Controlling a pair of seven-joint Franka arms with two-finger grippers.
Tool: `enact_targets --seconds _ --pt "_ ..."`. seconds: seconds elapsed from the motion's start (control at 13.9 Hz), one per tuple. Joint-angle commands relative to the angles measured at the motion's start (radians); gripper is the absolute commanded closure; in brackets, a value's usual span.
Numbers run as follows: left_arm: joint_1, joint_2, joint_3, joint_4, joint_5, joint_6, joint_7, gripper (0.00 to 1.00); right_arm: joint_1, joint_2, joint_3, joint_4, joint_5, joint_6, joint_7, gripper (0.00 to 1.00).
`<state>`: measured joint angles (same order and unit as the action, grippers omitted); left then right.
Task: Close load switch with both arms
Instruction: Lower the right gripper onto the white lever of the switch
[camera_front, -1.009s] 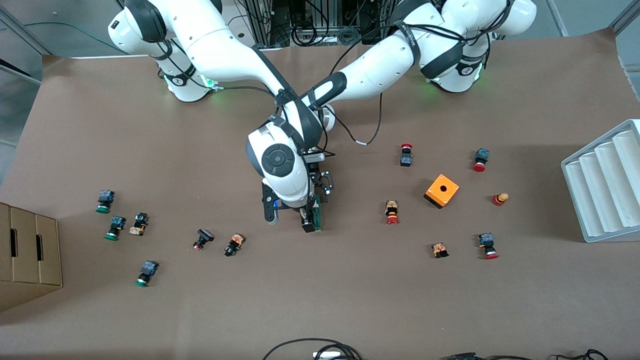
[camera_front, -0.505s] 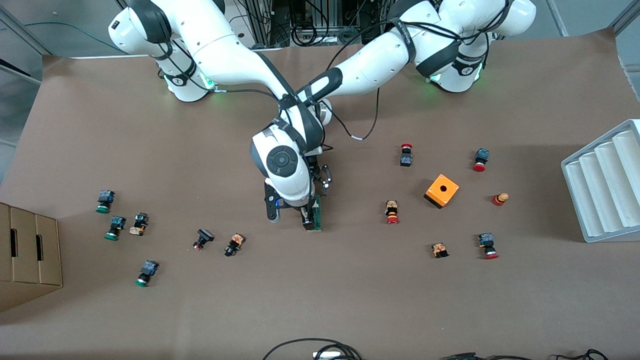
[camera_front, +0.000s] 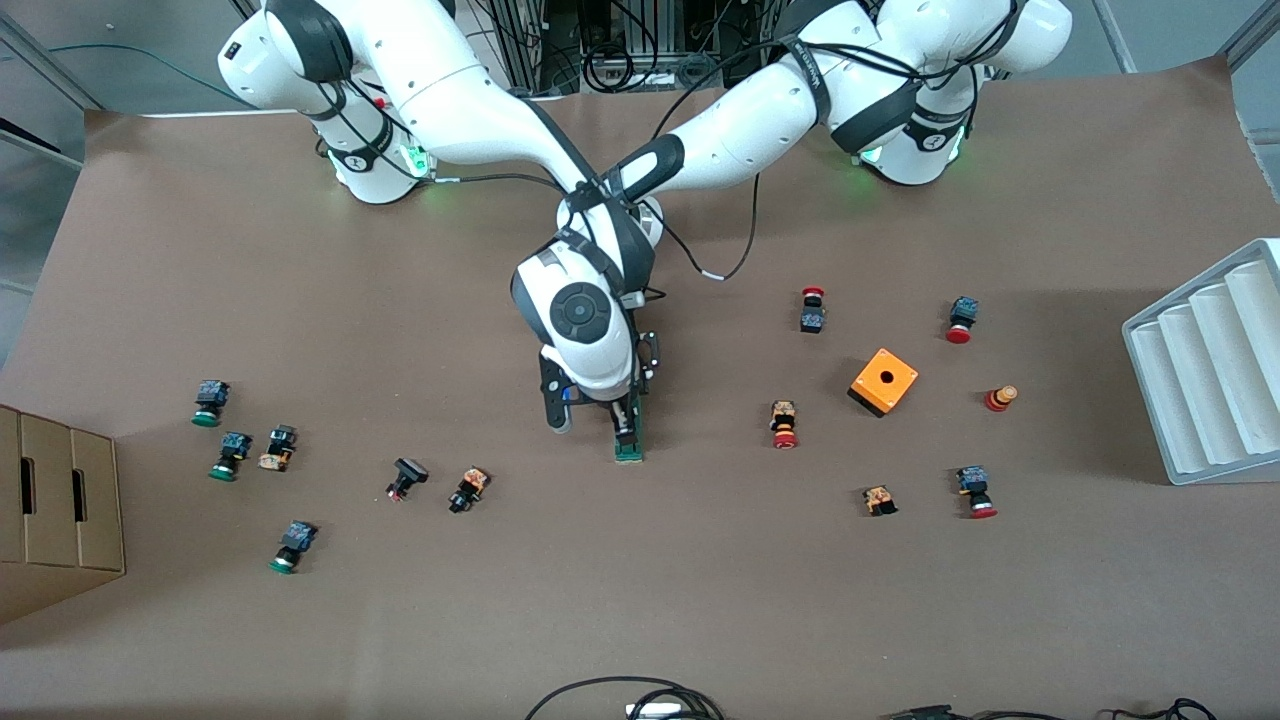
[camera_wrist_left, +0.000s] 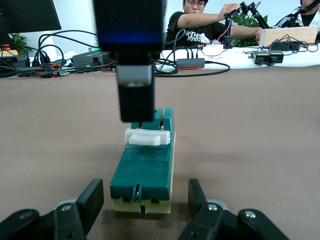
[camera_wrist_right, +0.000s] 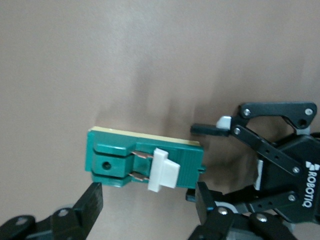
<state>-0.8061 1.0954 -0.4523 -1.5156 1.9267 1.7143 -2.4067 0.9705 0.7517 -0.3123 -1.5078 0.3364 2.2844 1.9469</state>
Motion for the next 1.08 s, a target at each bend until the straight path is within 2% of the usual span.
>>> enact_targets --seconds 0.0,0.29,0.43,1.01 --pt "-0.001 -0.002 -0.003 0.006 -0.006 -0.016 0.017 0.29 0.017 -0.005 -0.010 -0.020 0.032 0.023 0.006 0.16" --pt "-0.001 0.000 -0.003 0.006 -0.008 -0.016 0.017 0.36 0.017 -0.003 -0.010 -0.051 0.032 0.065 0.006 0.18" --pt "-0.001 0.000 -0.003 0.006 -0.005 -0.016 0.017 0.42 0.016 -0.002 -0.010 -0.055 0.032 0.079 0.001 0.23" --pt "-0.001 0.000 -0.003 0.006 -0.003 -0.018 0.015 0.49 0.017 0.018 -0.008 -0.057 0.030 0.115 -0.002 0.28"
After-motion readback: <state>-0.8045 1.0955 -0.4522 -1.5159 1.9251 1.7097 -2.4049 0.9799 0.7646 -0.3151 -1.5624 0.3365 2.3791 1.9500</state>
